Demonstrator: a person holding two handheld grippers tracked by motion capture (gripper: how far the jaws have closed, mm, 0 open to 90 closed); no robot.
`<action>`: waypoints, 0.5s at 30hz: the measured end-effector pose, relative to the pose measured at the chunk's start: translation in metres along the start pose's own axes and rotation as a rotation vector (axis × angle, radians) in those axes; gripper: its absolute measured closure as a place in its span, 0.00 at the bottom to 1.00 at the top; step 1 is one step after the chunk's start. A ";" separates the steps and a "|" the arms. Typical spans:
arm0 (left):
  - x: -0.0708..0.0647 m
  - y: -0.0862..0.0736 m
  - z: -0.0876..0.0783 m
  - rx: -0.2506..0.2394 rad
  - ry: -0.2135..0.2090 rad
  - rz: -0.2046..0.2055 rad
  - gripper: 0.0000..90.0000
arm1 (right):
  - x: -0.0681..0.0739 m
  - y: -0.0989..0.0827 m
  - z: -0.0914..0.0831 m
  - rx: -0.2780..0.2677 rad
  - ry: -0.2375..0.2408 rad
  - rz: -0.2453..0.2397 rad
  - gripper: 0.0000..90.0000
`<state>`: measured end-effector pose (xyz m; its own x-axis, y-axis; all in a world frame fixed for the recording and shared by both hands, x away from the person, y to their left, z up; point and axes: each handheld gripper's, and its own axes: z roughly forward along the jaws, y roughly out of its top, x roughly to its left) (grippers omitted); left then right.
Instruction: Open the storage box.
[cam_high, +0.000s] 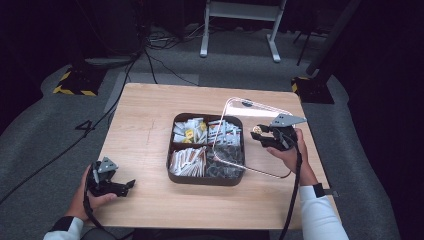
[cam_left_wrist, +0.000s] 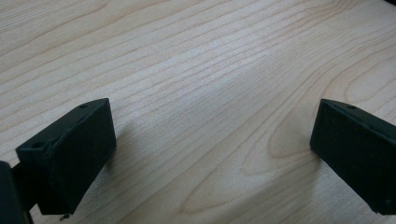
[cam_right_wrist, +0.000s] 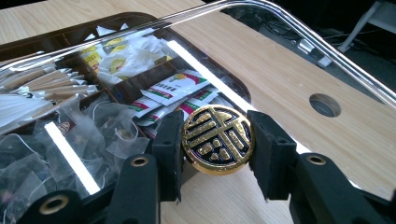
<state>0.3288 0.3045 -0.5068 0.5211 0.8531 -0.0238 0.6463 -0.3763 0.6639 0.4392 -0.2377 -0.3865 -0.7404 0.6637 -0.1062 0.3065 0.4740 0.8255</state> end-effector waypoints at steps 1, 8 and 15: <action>0.000 0.000 0.000 0.000 0.000 0.000 0.01 | -0.001 -0.001 -0.002 0.000 -0.002 -0.001 0.66; 0.000 0.000 0.000 0.000 0.001 -0.001 0.00 | -0.007 -0.009 -0.017 -0.007 -0.016 0.009 0.66; 0.000 0.000 0.000 0.000 0.000 0.002 0.00 | -0.018 -0.024 -0.028 0.007 -0.042 0.032 0.66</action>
<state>0.3290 0.3046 -0.5067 0.5221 0.8526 -0.0222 0.6451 -0.3777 0.6642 0.4284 -0.2777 -0.3889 -0.7042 0.7024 -0.1033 0.3342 0.4563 0.8247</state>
